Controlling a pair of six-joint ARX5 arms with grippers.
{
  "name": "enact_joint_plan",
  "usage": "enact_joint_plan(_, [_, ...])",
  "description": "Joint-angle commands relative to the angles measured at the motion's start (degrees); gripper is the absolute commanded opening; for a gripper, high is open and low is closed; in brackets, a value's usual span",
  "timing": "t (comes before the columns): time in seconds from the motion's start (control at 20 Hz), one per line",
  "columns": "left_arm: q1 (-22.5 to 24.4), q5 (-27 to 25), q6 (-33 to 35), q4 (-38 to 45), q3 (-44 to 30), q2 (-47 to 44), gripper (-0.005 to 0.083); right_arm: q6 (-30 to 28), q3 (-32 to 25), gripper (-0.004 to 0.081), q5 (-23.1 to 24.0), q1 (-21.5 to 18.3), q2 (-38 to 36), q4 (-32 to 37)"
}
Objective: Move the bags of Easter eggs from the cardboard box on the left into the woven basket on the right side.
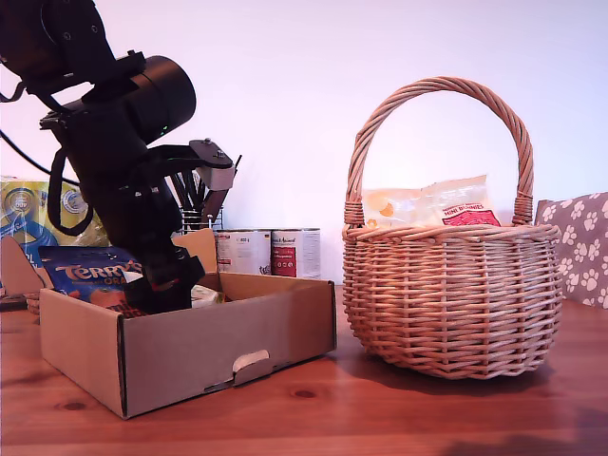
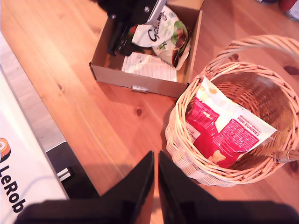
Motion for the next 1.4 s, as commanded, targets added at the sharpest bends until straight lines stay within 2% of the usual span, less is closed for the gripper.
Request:
enact_joint_plan(0.0, [0.7,-0.2,3.0,0.6,-0.1,2.8,0.0780,0.1,0.0,-0.0013,-1.0,0.2,-0.2,-0.9])
enact_joint_plan(0.2, [1.2,-0.1,5.8,3.3,-0.1,5.2,0.0775,0.0,0.0,-0.0013,-1.5,0.2,-0.3,-2.0])
enact_joint_plan(0.3, [1.2,-0.4,6.8,5.2,-0.1,6.5,0.0712,0.0,0.0,-0.0013,-1.7,0.2,-0.3,-2.1])
enact_joint_plan(0.35, [1.2,-0.5,6.8,5.4,-0.1,6.5,0.0629,0.1,0.0,-0.0013,-1.7,0.2,-0.3,-2.0])
enact_joint_plan(0.4, [1.2,-0.4,6.8,5.8,-0.1,6.6,0.0486,0.1,0.0,-0.0013,-1.7,0.2,-0.3,-2.0])
enact_joint_plan(0.5, [1.2,-0.5,6.8,6.4,0.0,6.3,0.0124,0.1,0.0,-0.0013,-1.9,0.2,-0.3,-2.1])
enact_joint_plan(0.55, [1.1,-0.5,6.8,6.4,0.2,6.3,0.0017,0.1,0.0,-0.0013,-1.9,0.2,-0.3,-2.1])
enact_joint_plan(0.6, [1.0,-0.5,6.8,6.4,0.2,6.3,-0.0024,0.1,0.0,-0.0013,-1.9,0.2,-0.3,-2.2])
enact_joint_plan(0.85, [0.2,-0.7,6.1,4.6,0.5,2.6,-0.0020,0.5,0.0,-0.0013,-1.8,0.2,-0.7,-2.4])
enact_joint_plan(0.95, [0.1,0.8,4.6,4.7,0.5,-0.9,-0.0020,0.9,-1.7,-0.0013,-2.3,0.2,-2.6,0.8])
enact_joint_plan(1.1, [0.0,2.1,1.4,4.5,0.5,-5.6,-0.0020,5.5,-10.4,-0.0013,-2.1,0.1,-9.3,12.2])
enact_joint_plan(1.35, [0.1,6.2,-3.7,2.0,0.5,-9.9,-0.0020,13.8,-29.2,-0.0013,8.5,-1.9,-22.1,31.1])
